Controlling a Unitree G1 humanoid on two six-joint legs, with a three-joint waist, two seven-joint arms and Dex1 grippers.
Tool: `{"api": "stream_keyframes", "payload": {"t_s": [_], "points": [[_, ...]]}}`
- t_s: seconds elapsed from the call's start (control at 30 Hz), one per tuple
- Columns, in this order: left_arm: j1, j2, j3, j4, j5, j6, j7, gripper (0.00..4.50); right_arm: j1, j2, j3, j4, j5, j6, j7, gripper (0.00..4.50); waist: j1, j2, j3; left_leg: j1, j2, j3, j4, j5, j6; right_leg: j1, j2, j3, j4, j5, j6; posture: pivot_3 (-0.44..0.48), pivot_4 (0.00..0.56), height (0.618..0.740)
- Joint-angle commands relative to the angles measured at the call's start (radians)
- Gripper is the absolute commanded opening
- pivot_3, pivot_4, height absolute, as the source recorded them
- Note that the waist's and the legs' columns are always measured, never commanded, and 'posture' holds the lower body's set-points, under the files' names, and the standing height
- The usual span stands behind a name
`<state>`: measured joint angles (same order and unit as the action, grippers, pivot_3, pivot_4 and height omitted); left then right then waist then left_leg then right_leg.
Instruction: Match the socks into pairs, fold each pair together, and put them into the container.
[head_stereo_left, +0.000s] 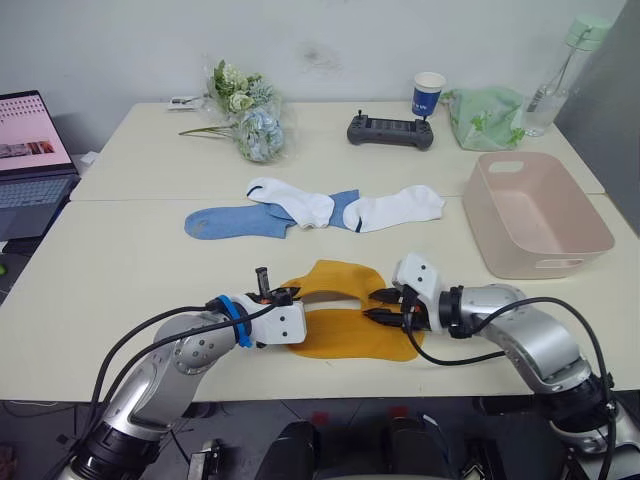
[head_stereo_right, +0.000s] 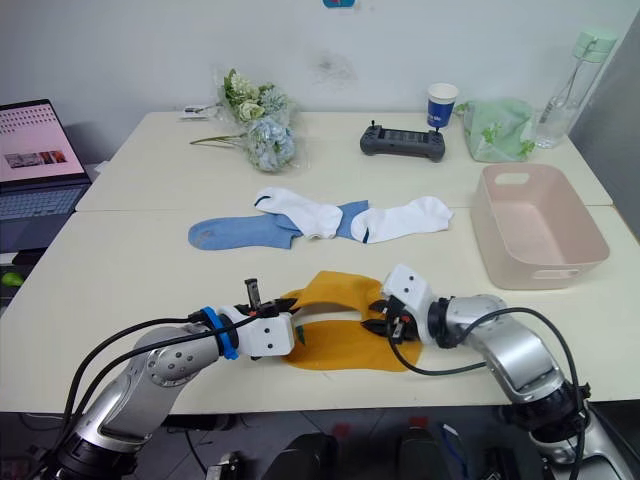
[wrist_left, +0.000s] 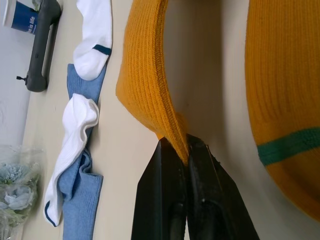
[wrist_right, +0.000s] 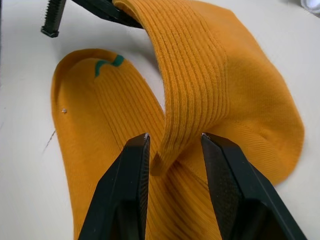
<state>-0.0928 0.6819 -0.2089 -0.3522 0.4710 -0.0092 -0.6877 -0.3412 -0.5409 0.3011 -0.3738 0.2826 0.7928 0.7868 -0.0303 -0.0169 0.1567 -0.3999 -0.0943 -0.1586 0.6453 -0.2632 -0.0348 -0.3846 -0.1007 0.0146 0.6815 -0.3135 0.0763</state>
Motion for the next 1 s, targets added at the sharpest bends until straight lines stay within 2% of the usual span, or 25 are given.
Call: {"api": "stream_keyframes", "payload": {"t_s": [0.03,0.07,0.17,0.2,0.33,0.5,0.63,0.7,0.77,0.87,1.0], "points": [[-0.007,0.006,0.013,-0.012,-0.015,-0.012,0.003,0.00,-0.023,-0.004,-0.007,0.006,-0.010,-0.026,-0.002,1.37,0.001,0.000,0.000,0.000,0.000,0.000,0.000,0.000,0.000,0.000,0.000,0.000,0.000,0.000,0.000,0.000,0.150,0.740],[-0.006,0.006,0.014,-0.011,-0.016,-0.012,0.003,0.00,-0.025,-0.006,-0.008,0.005,-0.001,-0.025,0.009,1.19,0.001,0.000,0.000,0.000,0.000,0.000,0.000,0.000,0.000,0.000,0.000,0.000,0.000,0.000,0.000,0.000,0.150,0.740],[-0.004,0.005,0.019,-0.011,-0.019,-0.011,0.006,0.00,-0.024,-0.025,-0.017,-0.003,0.012,-0.027,0.035,0.17,0.000,0.000,0.000,0.000,0.000,0.000,0.000,0.000,0.000,0.000,0.000,0.000,0.000,0.000,0.000,0.000,0.150,0.740],[-0.002,0.004,0.026,-0.012,-0.019,-0.010,0.012,0.00,-0.028,-0.037,-0.025,0.002,0.008,-0.041,0.044,0.03,0.000,0.000,0.000,0.000,0.000,0.000,0.000,0.000,0.000,0.000,0.000,0.000,0.000,0.000,0.000,0.000,0.150,0.740],[0.000,0.014,0.047,-0.009,-0.043,-0.026,0.011,0.00,-0.055,-0.107,-0.045,0.042,-0.012,-0.147,0.118,0.03,0.000,0.000,0.000,0.000,0.000,0.000,0.000,0.000,0.000,0.000,0.000,0.000,0.000,0.000,0.000,0.000,0.150,0.740],[-0.042,0.054,0.079,-0.047,-0.190,-0.020,-0.098,0.00,-0.148,-0.231,-0.040,0.085,-0.033,-0.312,0.290,0.03,0.000,0.000,0.000,0.000,0.000,0.000,0.000,0.000,0.000,0.000,0.000,-0.001,0.000,0.000,0.000,0.000,0.150,0.740],[-0.070,0.132,0.130,-0.165,-0.527,0.186,-0.344,0.00,-0.218,-0.345,-0.040,0.034,0.039,-0.317,0.489,0.03,-0.001,0.000,0.000,0.000,0.001,0.000,0.000,0.000,0.000,0.000,0.000,-0.001,-0.001,0.000,0.000,0.000,0.150,0.740],[-0.086,0.174,0.153,-0.229,-0.684,0.313,-0.427,0.00,-0.225,-0.406,-0.035,-0.008,0.086,-0.296,0.590,0.03,-0.001,0.000,0.001,-0.001,0.001,0.000,0.000,0.000,0.000,0.001,0.000,-0.001,-0.002,0.000,0.000,0.000,0.150,0.740],[-0.107,0.222,0.176,-0.290,-0.835,0.451,-0.489,0.00,-0.231,-0.467,-0.040,-0.060,0.157,-0.247,0.686,0.03,-0.001,0.001,0.001,-0.001,0.001,0.000,0.000,0.000,0.000,0.001,0.000,-0.002,-0.002,0.000,0.000,0.000,0.150,0.740],[-0.174,0.304,0.217,-0.347,-1.148,0.728,-0.553,0.00,-0.267,-0.513,-0.048,-0.132,0.305,-0.129,0.790,0.03,-0.001,0.000,0.002,0.000,0.001,-0.001,0.001,-0.001,0.001,0.003,0.000,-0.002,-0.002,0.000,0.000,0.000,0.150,0.740],[-0.195,0.403,0.175,-0.316,-1.245,0.814,-0.664,0.00,-0.282,-0.568,0.028,-0.157,0.406,-0.086,0.828,0.03,-0.003,0.001,0.002,0.003,0.002,-0.001,0.000,-0.002,0.004,0.005,0.001,-0.003,-0.002,0.000,0.000,0.000,0.150,0.740]]}}
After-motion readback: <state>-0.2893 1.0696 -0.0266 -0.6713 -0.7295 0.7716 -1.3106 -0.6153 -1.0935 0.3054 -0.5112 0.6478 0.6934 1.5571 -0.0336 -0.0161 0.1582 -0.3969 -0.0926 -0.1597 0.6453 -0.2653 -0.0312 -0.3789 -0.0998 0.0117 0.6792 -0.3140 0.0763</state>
